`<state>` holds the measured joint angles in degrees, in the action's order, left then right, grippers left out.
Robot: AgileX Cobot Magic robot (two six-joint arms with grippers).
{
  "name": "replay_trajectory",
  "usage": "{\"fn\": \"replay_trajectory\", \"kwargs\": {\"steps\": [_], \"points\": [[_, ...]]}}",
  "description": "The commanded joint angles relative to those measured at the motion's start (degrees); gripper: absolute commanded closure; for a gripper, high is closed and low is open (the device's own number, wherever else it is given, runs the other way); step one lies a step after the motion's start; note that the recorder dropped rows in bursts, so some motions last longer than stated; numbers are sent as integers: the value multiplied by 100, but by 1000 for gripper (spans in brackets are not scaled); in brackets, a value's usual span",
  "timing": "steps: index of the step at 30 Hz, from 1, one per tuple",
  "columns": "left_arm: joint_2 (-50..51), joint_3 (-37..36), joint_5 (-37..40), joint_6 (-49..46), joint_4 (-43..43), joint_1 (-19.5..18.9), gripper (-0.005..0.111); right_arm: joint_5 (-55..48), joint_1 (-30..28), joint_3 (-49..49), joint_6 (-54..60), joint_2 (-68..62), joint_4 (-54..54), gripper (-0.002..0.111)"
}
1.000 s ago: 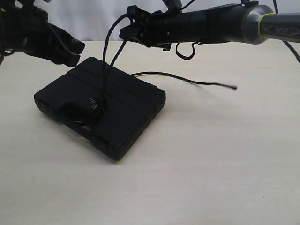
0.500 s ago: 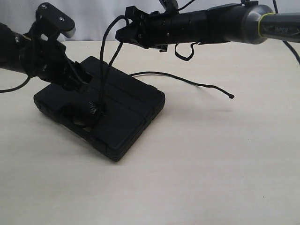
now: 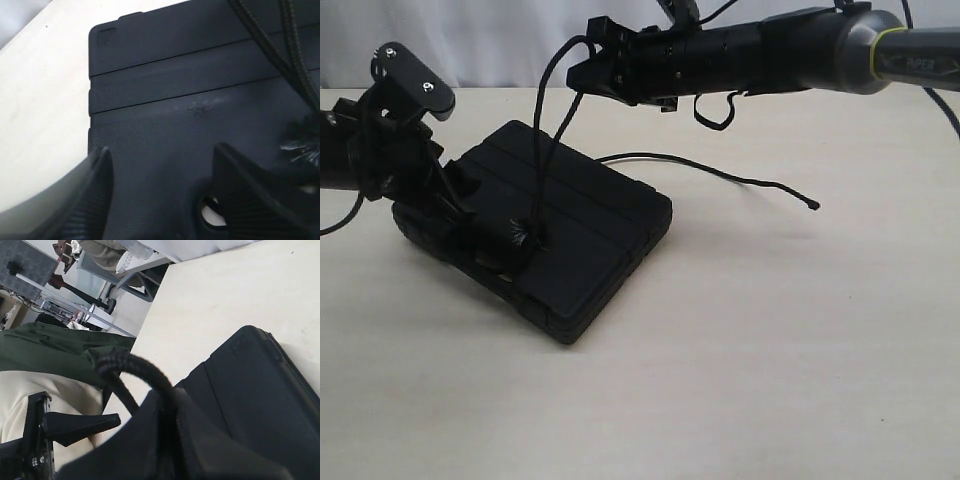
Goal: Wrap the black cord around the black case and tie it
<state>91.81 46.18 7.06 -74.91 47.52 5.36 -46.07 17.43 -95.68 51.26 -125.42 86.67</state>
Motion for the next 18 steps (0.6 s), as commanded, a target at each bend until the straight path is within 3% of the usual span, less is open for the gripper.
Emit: {"fn": "replay_trajectory", "kwargs": {"steps": [1, 5, 10, 11, 18], "points": [[20, -11, 42, -232, 418, 29, 50, -26, -11, -22, 53, 32, -35, 103], [20, 11, 361, -1375, 1654, 65, 50, -26, -11, -22, 53, 32, -35, 103], [20, -19, 1597, -4435, 5242, 65, 50, -26, -11, -22, 53, 32, -35, 103], [29, -65, 1756, -4767, 5242, 65, 50, -28, -23, -22, 53, 32, -35, 103], [288, -282, 2208, -4767, 5217, 38, 50, -211, -214, -22, -8, 32, -35, 103]]}}
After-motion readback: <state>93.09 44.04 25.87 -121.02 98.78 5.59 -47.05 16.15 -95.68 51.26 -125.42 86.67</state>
